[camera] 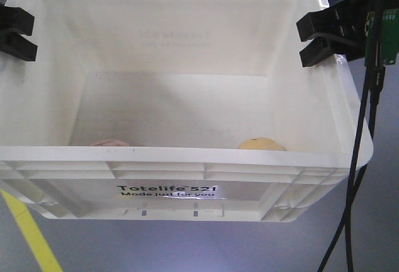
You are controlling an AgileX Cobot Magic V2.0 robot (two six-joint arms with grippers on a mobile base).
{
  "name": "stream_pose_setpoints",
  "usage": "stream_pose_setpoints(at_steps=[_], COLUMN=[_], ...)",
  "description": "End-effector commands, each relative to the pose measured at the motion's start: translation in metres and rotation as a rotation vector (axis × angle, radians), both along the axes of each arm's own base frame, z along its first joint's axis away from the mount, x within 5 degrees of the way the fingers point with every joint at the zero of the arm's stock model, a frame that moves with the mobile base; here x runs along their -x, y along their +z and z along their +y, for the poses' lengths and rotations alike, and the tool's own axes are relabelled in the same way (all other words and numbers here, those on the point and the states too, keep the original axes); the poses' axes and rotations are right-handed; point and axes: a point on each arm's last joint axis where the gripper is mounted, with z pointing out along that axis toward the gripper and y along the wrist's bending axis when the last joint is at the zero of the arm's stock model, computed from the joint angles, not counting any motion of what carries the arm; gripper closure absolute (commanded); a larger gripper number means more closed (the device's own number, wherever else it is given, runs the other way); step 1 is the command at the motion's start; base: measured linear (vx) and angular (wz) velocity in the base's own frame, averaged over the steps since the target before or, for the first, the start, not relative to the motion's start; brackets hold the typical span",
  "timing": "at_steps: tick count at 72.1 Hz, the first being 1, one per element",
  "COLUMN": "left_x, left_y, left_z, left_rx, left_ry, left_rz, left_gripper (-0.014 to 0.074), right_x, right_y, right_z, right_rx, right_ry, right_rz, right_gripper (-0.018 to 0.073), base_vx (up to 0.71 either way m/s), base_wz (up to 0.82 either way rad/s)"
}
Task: Place moving items into box and shelve
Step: 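Keep gripping the crate rims with both grippers as the base drives on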
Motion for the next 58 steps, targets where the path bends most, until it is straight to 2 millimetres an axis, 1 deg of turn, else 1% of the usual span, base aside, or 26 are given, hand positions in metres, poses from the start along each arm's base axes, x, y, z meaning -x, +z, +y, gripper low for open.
stream_pose_setpoints(at_steps=[1,58], left_x=[0.0042,0.0042], left_y=[0.0297,0.0297], left_z=[-0.0006,-0.0006], left_rx=[0.050,0.050], left_ry=[0.013,0.013], left_rz=[-0.192,-0.192], left_gripper=[0.0613,0.0613], right_x=[0.0127,0.0126], right_y=[0.0247,0.0247], right_z=[-0.0020,-0.0021], right_rx=[-0.044,-0.044], right_ry=[0.031,0.031], right_rz=[-0.105,-0.105], right_gripper=[0.0571,0.0571], base_vx=[0.37,0.33], base_wz=[-0.63,-0.58])
